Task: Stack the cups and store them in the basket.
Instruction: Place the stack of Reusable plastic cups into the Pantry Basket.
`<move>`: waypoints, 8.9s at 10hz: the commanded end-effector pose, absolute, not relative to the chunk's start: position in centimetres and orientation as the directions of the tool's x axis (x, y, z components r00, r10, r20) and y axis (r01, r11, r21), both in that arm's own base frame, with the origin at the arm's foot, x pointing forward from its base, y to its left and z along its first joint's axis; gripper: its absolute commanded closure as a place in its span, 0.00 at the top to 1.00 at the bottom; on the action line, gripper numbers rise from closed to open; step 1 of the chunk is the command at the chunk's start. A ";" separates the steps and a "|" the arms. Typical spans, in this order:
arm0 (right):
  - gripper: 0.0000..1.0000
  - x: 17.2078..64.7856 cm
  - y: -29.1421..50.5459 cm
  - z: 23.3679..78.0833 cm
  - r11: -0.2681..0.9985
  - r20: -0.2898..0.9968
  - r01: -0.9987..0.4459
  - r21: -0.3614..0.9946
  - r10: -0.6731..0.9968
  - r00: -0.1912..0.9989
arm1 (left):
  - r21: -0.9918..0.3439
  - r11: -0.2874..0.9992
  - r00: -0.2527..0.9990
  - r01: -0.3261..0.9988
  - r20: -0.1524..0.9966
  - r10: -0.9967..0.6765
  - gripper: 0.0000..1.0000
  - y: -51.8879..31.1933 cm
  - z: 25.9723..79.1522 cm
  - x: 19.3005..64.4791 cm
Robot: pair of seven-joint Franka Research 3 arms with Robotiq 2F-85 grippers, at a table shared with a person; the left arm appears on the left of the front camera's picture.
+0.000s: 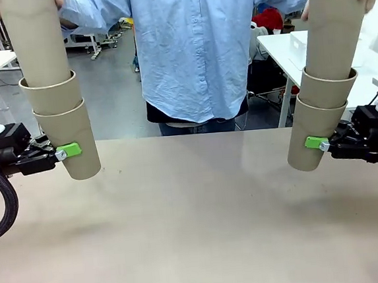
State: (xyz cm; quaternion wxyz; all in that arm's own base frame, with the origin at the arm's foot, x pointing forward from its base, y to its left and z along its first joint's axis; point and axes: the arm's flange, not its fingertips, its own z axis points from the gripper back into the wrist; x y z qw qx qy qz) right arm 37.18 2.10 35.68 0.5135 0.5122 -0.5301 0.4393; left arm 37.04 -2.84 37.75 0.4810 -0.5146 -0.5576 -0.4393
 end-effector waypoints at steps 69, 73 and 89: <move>0.85 37.2 2.1 36.0 0.091 0.995 -0.995 0.051 -0.092 0.043 | 0.010 0.085 -0.023 0.996 0.988 0.151 0.86 -2.8 37.9 37.0; 0.85 37.2 2.1 36.0 0.091 0.995 -0.995 0.051 -0.092 0.043 | 0.010 0.085 -0.023 0.996 0.988 0.151 0.86 -2.8 37.9 37.0; 0.85 37.2 2.1 36.0 0.091 0.995 -0.995 0.051 -0.092 0.043 | 0.010 0.085 -0.023 0.996 0.988 0.151 0.86 -2.8 37.9 37.0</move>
